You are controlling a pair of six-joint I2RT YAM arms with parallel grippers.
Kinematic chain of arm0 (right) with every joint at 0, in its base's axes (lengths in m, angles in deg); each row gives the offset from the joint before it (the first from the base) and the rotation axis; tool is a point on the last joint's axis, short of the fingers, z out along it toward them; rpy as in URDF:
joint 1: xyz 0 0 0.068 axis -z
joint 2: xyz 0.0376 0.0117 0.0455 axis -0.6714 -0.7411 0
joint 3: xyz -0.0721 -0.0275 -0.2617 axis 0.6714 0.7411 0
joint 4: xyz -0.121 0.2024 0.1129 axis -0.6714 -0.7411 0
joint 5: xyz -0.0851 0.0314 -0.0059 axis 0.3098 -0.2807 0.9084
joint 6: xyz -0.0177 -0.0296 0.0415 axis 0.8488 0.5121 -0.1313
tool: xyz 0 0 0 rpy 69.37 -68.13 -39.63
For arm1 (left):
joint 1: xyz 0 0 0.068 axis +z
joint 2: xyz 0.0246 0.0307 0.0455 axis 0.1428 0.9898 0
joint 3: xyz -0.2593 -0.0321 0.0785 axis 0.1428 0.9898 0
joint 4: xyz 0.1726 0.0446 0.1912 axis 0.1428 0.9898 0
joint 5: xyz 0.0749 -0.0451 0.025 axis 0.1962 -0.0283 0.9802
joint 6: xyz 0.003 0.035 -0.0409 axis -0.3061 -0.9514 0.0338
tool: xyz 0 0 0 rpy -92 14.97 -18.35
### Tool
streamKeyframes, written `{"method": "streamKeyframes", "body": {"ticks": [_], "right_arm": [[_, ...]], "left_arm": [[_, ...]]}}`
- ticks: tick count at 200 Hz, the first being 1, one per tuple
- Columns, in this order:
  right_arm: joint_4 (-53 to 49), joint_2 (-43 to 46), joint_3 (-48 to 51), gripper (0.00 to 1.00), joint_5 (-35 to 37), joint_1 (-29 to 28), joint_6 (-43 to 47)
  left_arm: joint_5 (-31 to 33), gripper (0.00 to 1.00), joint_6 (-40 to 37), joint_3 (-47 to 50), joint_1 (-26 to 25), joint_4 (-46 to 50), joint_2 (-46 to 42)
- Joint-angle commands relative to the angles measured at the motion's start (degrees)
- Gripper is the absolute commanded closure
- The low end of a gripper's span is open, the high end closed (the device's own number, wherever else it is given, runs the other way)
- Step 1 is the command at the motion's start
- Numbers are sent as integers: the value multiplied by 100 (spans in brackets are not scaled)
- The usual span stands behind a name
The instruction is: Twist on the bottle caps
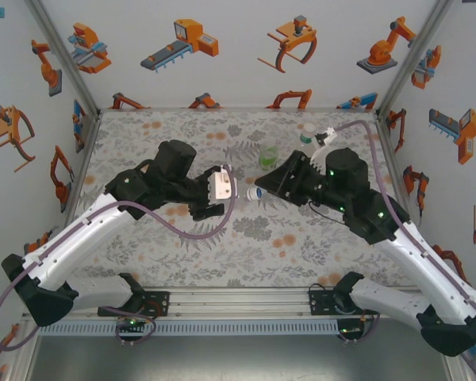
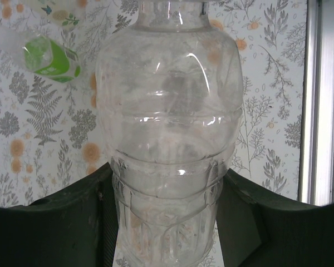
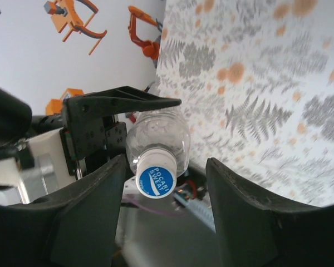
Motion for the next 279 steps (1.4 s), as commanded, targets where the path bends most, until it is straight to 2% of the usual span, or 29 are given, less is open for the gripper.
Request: {"method": "streamKeyframes", "body": {"ticks": [1, 22, 46, 100, 176, 279], "right_arm": [[473, 226, -153, 45, -147, -14, 2093], [782, 264, -247, 43, -1178, -14, 3874], [187, 97, -618, 42, -2451, -15, 5852], [-1344, -522, -1434, 46, -3902, -40, 8754], [-649, -714, -1293, 47, -3649, -100, 8916], [-608, -820, -1178, 56, -3575, -203, 8916]], "left_arm": [[-318, 99, 58, 36, -38, -130, -198], [-501, 99, 46, 47, -38, -120, -296], [-601, 99, 64, 82, -33, -122, -403], [-723, 98, 141, 124, -46, -95, -534], [-712, 97, 187, 109, -47, -69, -541], [-672, 97, 150, 84, -46, 4, -577]]}}
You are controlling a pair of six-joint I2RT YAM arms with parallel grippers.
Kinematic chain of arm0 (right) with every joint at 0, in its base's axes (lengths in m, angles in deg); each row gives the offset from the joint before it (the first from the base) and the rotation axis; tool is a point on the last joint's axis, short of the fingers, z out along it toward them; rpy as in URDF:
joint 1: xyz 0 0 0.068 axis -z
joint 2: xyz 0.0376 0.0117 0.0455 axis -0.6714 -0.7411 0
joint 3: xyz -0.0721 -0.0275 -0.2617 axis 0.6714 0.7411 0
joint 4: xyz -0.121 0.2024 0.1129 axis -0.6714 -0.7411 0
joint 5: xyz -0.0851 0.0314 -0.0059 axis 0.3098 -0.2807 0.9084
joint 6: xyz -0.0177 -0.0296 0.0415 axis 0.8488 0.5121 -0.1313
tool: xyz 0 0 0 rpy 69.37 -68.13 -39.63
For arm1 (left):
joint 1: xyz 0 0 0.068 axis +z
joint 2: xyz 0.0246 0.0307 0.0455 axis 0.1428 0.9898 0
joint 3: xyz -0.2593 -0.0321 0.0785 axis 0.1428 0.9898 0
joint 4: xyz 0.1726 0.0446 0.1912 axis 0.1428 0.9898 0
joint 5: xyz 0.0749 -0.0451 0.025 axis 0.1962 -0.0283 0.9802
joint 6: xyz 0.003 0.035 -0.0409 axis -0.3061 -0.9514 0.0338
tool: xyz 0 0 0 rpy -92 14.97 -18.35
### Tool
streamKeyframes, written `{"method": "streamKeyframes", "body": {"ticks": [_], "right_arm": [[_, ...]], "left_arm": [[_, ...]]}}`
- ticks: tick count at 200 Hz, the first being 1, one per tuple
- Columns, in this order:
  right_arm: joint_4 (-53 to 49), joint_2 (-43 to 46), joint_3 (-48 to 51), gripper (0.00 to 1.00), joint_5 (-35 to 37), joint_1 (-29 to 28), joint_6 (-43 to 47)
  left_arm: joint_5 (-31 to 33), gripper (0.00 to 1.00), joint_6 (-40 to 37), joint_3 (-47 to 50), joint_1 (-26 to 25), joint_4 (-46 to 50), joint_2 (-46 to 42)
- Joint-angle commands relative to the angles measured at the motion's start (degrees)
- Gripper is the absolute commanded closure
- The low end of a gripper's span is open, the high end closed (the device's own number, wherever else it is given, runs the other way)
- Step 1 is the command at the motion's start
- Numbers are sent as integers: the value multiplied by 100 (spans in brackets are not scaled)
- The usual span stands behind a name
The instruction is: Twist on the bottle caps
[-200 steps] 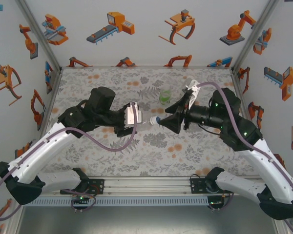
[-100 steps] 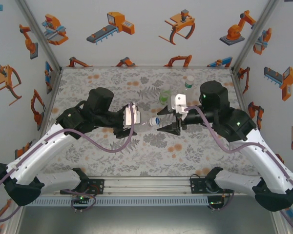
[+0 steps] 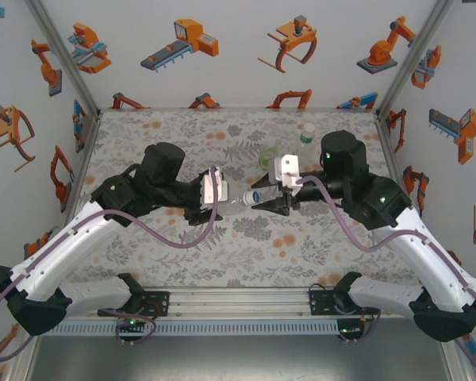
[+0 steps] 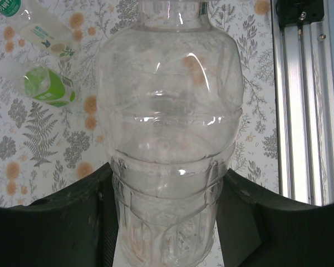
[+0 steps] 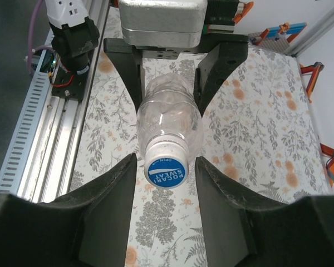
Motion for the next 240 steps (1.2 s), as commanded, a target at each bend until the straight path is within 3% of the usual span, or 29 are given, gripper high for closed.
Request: {"method": "streamKeyframes", "body": {"ticks": [1, 54, 74, 108, 128, 149, 167, 188, 213, 240], "right_arm": [[136, -14, 72, 56, -72, -57, 106], [12, -9, 81, 72, 28, -103, 58], [222, 32, 178, 82, 179, -117, -535], [1343, 320, 962, 100, 801, -125, -3414], [1706, 515, 1410, 100, 1797, -147, -5603], [1186, 554, 1562, 100, 2638, -147, -7903], [526, 358, 1451, 100, 2601, -147, -9478], [816, 190, 1721, 100, 2051, -145, -11079], [1000, 226, 2049, 100, 1949, -121, -11865], [1100, 428, 2114, 86, 2269, -103, -11975]], "left_arm": [[-121, 97, 22, 11, -46, 22, -138], [-89, 97, 5, 22, -46, 22, -140], [13, 97, 5, 10, -48, 21, -122], [263, 96, 39, 10, -49, -4, -79], [353, 97, 56, 19, -46, -41, -21], [364, 97, 65, 10, -47, -83, 66], [381, 97, 92, 19, -46, -179, 127], [399, 97, 85, 19, -47, -259, 215], [424, 97, 66, 2, -46, -291, 310], [434, 97, 58, -16, -51, -287, 300]]}}
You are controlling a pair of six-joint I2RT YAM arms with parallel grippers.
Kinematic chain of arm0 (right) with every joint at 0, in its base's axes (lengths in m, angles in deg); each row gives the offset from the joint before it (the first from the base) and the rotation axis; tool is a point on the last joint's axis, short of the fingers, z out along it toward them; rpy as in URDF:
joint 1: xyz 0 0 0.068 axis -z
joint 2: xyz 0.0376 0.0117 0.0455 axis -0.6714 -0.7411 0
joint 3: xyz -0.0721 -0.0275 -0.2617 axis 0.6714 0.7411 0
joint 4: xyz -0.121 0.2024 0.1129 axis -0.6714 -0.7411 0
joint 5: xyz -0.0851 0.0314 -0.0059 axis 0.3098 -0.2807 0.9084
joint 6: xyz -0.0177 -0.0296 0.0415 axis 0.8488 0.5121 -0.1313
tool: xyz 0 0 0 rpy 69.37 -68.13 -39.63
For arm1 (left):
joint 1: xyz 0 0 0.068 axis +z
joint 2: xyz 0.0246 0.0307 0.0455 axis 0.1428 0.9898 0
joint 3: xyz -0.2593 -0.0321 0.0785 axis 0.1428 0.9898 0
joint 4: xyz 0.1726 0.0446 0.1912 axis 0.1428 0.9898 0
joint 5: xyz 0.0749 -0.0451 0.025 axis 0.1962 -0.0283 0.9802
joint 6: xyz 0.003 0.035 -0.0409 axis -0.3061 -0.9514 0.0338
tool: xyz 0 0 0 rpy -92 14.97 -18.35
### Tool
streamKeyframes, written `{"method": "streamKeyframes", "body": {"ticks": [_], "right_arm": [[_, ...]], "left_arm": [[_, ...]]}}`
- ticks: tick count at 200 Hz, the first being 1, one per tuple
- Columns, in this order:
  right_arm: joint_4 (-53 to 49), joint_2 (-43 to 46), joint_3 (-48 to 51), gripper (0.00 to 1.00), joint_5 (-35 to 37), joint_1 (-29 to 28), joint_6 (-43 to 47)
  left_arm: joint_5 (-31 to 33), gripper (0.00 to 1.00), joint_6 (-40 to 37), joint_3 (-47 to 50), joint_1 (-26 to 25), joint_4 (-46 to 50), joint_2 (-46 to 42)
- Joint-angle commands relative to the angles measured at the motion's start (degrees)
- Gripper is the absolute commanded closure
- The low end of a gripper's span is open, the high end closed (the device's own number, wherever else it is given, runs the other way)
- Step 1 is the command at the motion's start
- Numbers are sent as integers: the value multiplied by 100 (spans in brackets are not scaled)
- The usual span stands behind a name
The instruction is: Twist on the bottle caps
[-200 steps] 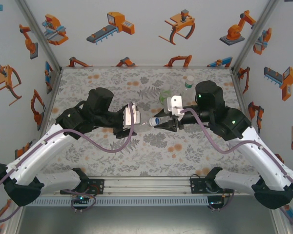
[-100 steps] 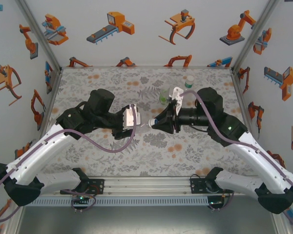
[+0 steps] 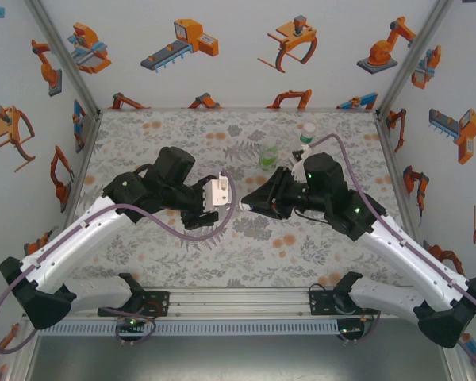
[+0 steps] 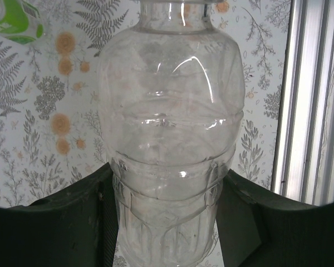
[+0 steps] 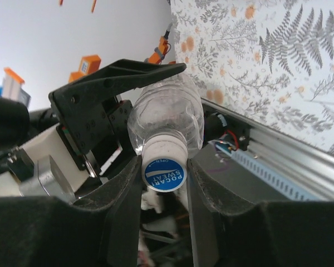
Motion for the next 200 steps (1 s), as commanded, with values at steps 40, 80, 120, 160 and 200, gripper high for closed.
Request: {"method": "streamKeyframes", "body": {"ticks": [40, 80, 120, 160, 200], "right_arm": [[161, 306, 174, 63, 95, -77, -1016], [778, 528, 319, 42, 83, 4, -1046], [1107, 505, 497, 40, -356, 265, -1119], [1133, 693, 329, 40, -389, 703, 238], [1041, 877, 38, 44, -480, 965, 2518]], "left_arm": [[-280, 97, 29, -99, -53, -968, -57], [-280, 97, 46, -95, -53, -986, -58], [-271, 97, 52, -72, -57, -1006, -76], [-270, 97, 51, -30, -53, -991, -162], [-328, 97, 31, -28, -54, -909, -221]]}}
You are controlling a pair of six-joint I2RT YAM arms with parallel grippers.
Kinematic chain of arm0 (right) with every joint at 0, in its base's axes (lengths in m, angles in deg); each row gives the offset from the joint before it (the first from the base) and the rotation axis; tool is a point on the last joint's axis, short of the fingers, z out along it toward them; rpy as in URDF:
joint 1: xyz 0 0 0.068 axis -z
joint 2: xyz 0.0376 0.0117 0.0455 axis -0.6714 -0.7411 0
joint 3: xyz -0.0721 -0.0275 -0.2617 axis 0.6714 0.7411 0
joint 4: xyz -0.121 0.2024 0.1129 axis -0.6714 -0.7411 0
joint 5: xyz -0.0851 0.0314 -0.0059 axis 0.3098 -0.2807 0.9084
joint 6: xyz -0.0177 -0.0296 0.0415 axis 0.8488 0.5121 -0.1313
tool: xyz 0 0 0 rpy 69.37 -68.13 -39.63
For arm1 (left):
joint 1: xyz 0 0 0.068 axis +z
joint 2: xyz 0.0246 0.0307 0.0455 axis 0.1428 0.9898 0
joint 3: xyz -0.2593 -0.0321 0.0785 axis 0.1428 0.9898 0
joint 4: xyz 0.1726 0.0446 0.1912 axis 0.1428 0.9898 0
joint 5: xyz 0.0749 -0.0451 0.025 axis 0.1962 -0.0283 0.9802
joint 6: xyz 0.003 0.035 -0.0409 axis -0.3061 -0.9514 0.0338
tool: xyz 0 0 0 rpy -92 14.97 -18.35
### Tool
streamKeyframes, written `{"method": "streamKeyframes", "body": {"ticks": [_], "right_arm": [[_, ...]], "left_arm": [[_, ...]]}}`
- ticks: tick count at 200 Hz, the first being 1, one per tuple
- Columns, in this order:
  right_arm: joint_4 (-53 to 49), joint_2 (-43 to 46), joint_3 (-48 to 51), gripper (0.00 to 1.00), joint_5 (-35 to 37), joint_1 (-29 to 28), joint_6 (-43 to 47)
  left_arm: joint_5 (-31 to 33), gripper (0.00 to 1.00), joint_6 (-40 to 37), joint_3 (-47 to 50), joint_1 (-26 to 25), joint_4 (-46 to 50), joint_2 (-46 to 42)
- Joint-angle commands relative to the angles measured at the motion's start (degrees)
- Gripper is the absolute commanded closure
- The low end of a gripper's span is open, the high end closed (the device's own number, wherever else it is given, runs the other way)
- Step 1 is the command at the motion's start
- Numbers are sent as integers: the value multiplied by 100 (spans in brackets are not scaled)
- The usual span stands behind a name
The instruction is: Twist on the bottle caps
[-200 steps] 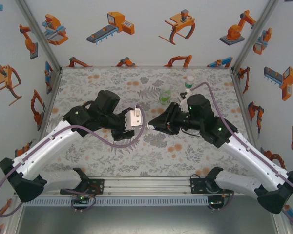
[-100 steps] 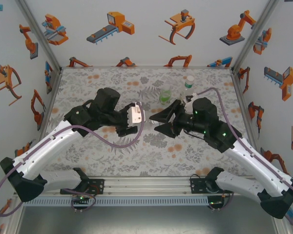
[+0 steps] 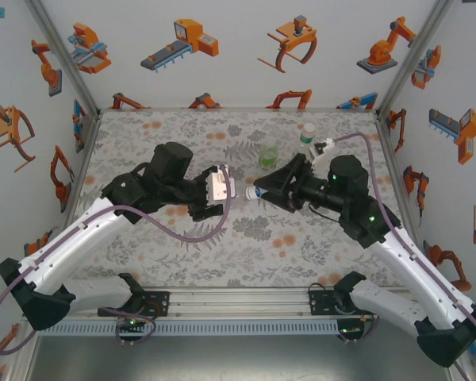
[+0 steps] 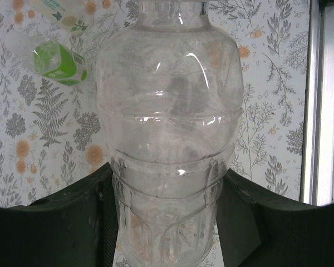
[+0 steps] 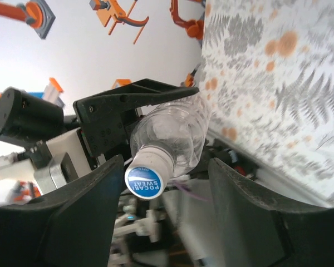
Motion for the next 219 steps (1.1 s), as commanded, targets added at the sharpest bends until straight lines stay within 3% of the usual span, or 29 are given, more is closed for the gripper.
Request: {"method": "streamKeyframes", "body": {"ticks": [1, 53, 118, 155, 219], "right_arm": [[129, 163, -356, 44, -192, 88, 1813], [-751, -94, -1052, 45, -1165, 90, 5652], [-1955, -525, -1795, 44, -2642, 87, 9008], [-1765, -728, -1891, 44, -3130, 86, 9523], [-949, -821, -1568, 51, -3312, 68, 9197]], "left_arm": [[-195, 97, 30, -26, -14, -12, -133], [-323, 97, 11, -47, -20, 82, -198], [-551, 96, -19, -100, -21, 174, -237], [-746, 95, -9, -178, -22, 254, -209], [-777, 95, 24, -214, -23, 267, -204]]}}
